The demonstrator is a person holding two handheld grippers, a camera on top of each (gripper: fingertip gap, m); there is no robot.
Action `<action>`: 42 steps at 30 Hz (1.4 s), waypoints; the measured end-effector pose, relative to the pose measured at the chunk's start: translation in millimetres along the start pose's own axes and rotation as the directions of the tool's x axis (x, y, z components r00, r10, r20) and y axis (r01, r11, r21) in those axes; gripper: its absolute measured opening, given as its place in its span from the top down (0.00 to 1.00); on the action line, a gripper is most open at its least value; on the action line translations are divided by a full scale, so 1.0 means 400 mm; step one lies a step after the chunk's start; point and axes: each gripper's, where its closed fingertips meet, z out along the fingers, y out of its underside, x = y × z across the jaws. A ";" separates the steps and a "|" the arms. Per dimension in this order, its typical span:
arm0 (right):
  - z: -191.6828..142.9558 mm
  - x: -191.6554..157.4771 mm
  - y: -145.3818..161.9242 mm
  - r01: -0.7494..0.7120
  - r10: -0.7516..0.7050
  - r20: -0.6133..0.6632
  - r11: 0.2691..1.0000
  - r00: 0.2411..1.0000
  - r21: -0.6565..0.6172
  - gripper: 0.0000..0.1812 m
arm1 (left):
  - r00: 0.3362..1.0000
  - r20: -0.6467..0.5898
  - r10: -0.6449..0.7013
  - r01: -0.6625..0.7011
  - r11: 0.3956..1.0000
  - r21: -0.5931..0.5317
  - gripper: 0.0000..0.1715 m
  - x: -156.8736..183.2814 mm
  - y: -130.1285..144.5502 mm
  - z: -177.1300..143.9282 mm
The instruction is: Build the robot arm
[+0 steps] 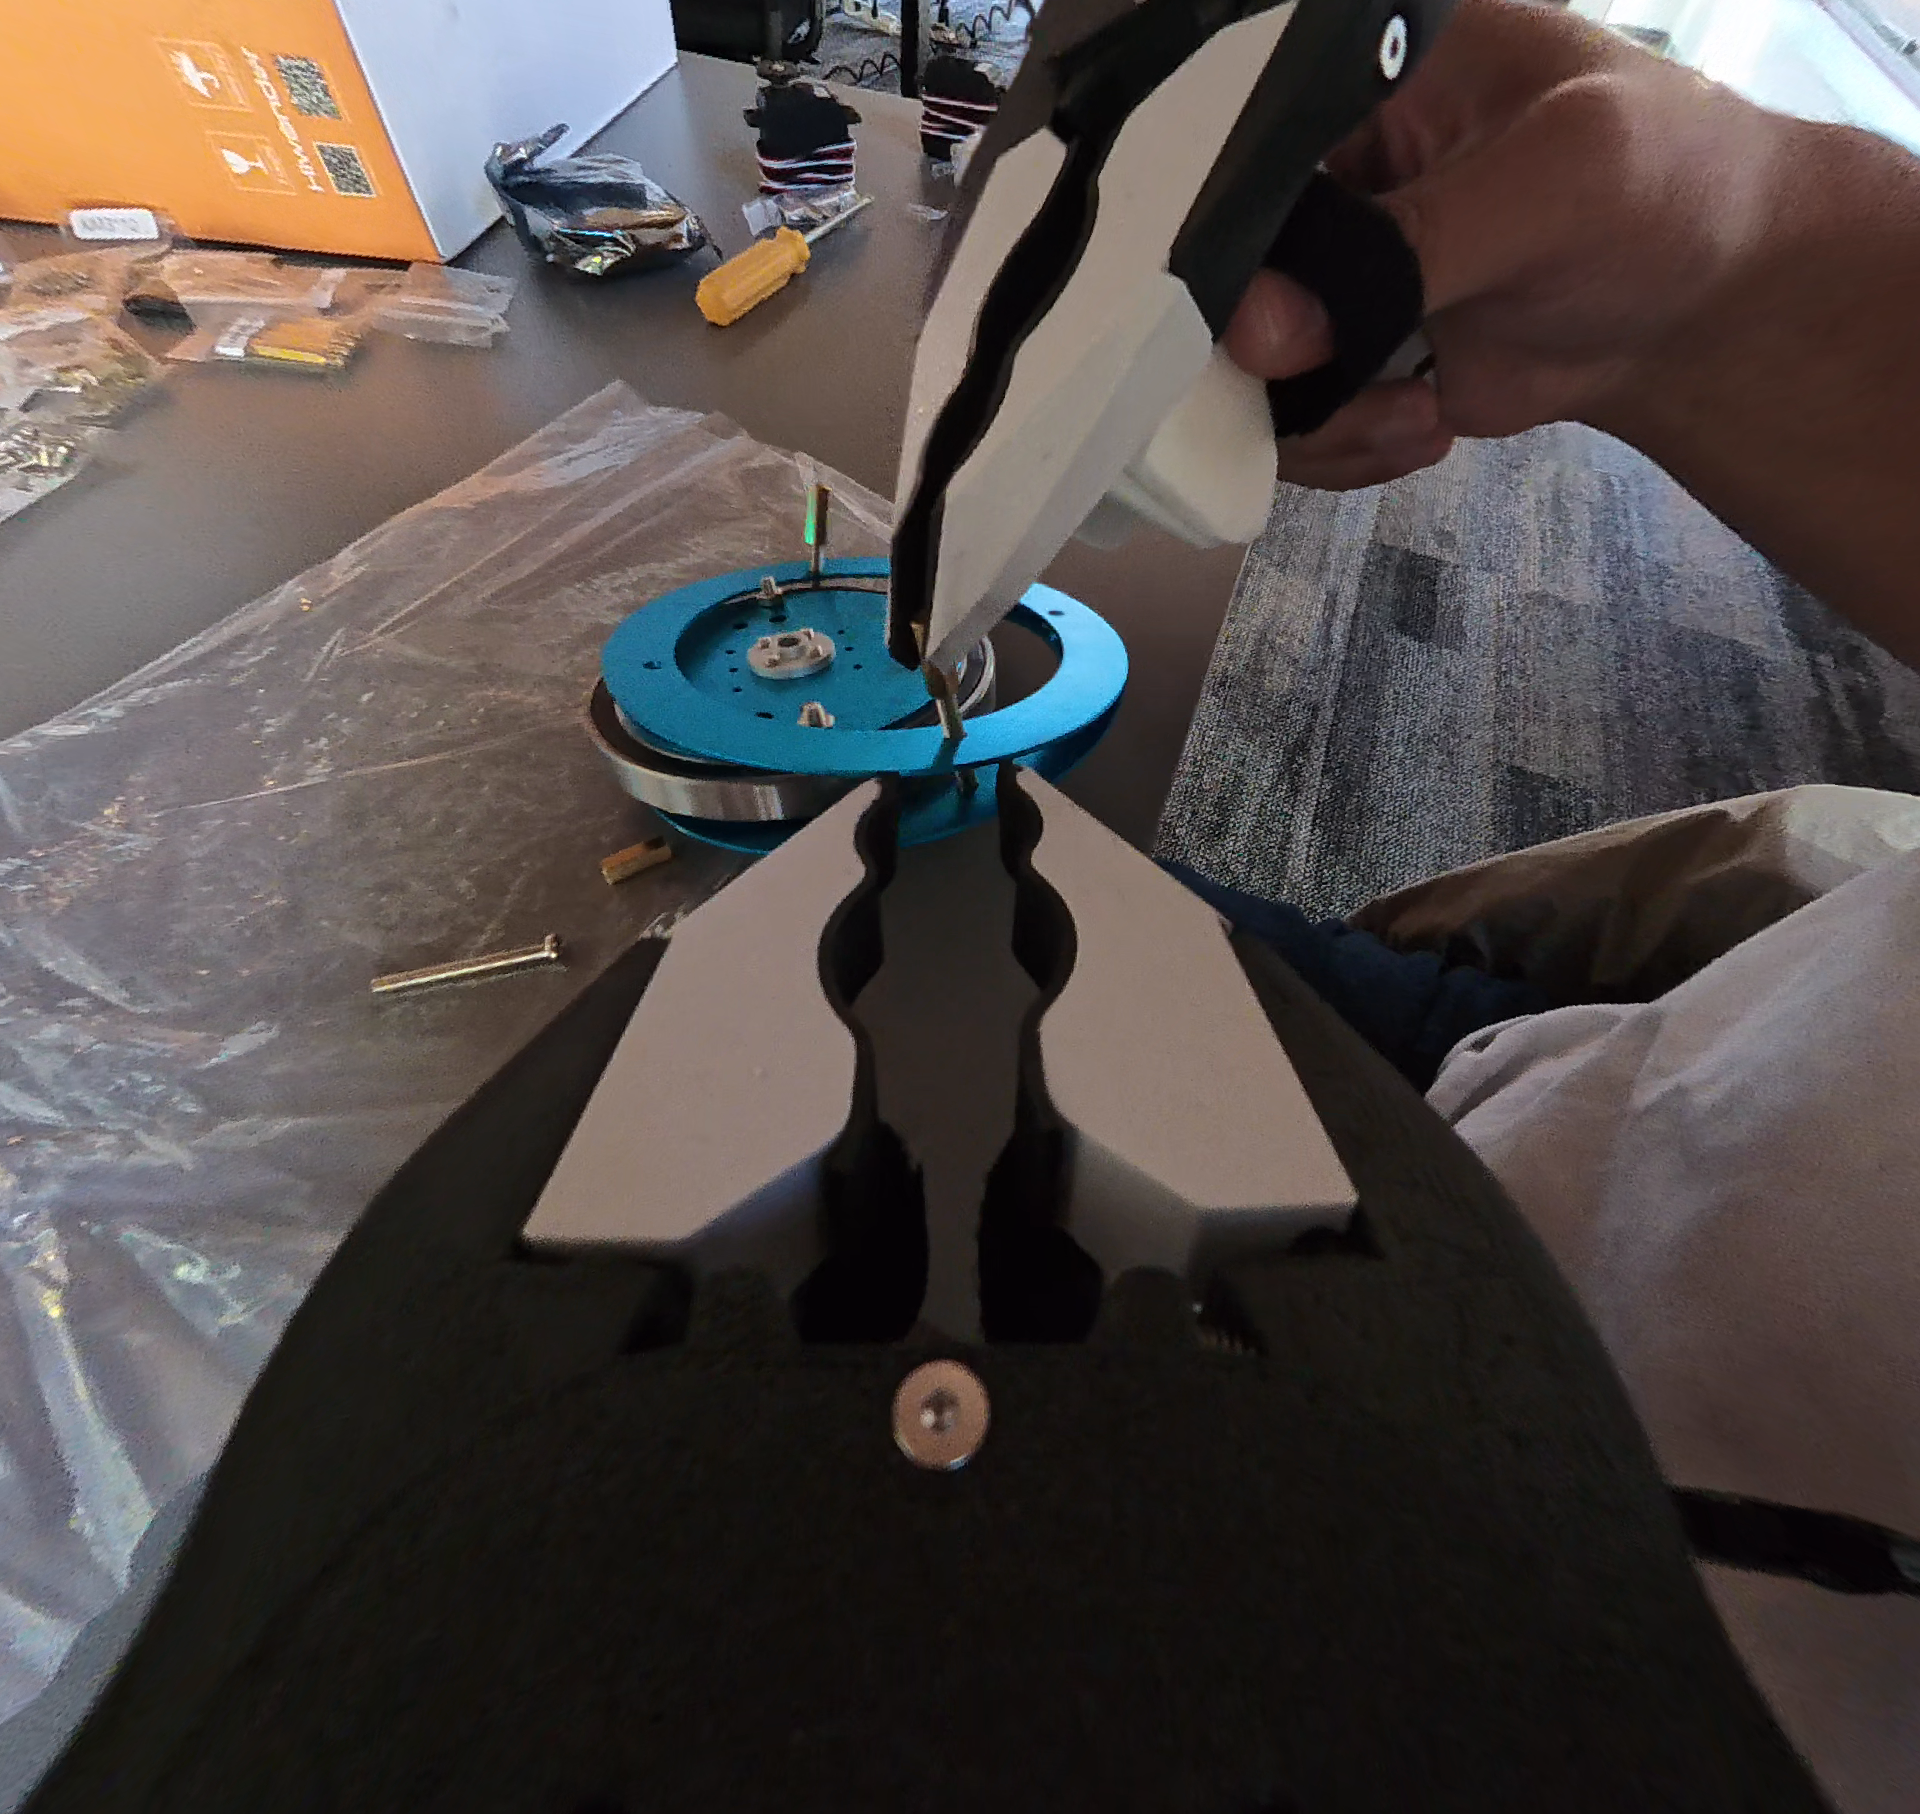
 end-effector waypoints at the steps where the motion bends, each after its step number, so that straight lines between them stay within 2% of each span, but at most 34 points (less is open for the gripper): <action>1: -0.001 0.000 0.001 0.000 0.000 0.001 1.000 1.000 -0.004 0.97 | 1.000 -0.001 0.006 -0.006 1.000 -0.004 0.90 0.000 0.001 0.004; 5: -0.004 -0.001 -0.006 -0.047 0.046 0.034 0.999 0.998 0.020 0.97 | 1.000 0.005 0.029 -0.029 1.000 -0.009 0.90 -0.009 -0.001 0.008; 11: -0.014 0.007 -0.026 -0.291 0.271 0.188 0.952 0.944 0.090 0.97 | 0.998 -0.008 -0.064 0.064 0.996 0.057 0.90 -0.017 -0.024 0.015; 16: -0.015 0.010 -0.034 -0.321 0.301 0.177 0.942 0.937 0.101 0.97 | 0.989 0.058 -0.139 0.132 0.986 0.098 0.90 -0.019 -0.032 0.019; 19: -0.012 0.016 -0.038 -0.325 0.309 0.147 0.940 0.940 0.105 0.97 | 0.966 0.085 -0.243 0.229 0.962 0.148 0.90 -0.014 -0.038 0.025; 24: -0.009 0.014 -0.040 -0.337 0.321 0.141 0.935 0.936 0.110 0.97 | 0.906 0.055 -0.419 0.391 0.881 0.266 0.90 -0.007 -0.041 0.034; 29: -0.009 0.010 -0.032 -0.339 0.326 0.130 0.936 0.937 0.097 0.97 | 0.915 0.146 -0.377 0.323 0.899 0.295 0.91 -0.003 -0.042 0.050; 31: -0.012 0.008 -0.033 -0.342 0.329 0.131 0.934 0.935 0.102 0.97 | 0.918 0.171 -0.358 0.298 0.907 0.297 0.94 -0.004 -0.044 0.049; 32: -0.014 0.008 -0.033 -0.340 0.327 0.126 0.935 0.937 0.103 0.97 | 0.919 0.198 -0.342 0.278 0.916 0.291 0.99 -0.006 -0.042 0.046; 33: -0.016 0.007 -0.033 -0.335 0.322 0.125 0.936 0.939 0.106 0.96 | 0.921 0.229 -0.314 0.246 0.928 0.279 1.00 -0.010 -0.040 0.044; 36: -0.021 0.011 -0.023 -0.310 0.301 0.102 0.946 0.948 0.093 0.96 | 0.928 0.276 -0.250 0.190 0.955 0.226 1.00 -0.012 -0.030 0.044; 42: -0.025 0.026 0.004 -0.304 0.299 0.076 0.951 0.951 0.062 0.97 | 0.924 0.308 -0.228 0.173 0.965 0.196 1.00 -0.021 -0.009 0.033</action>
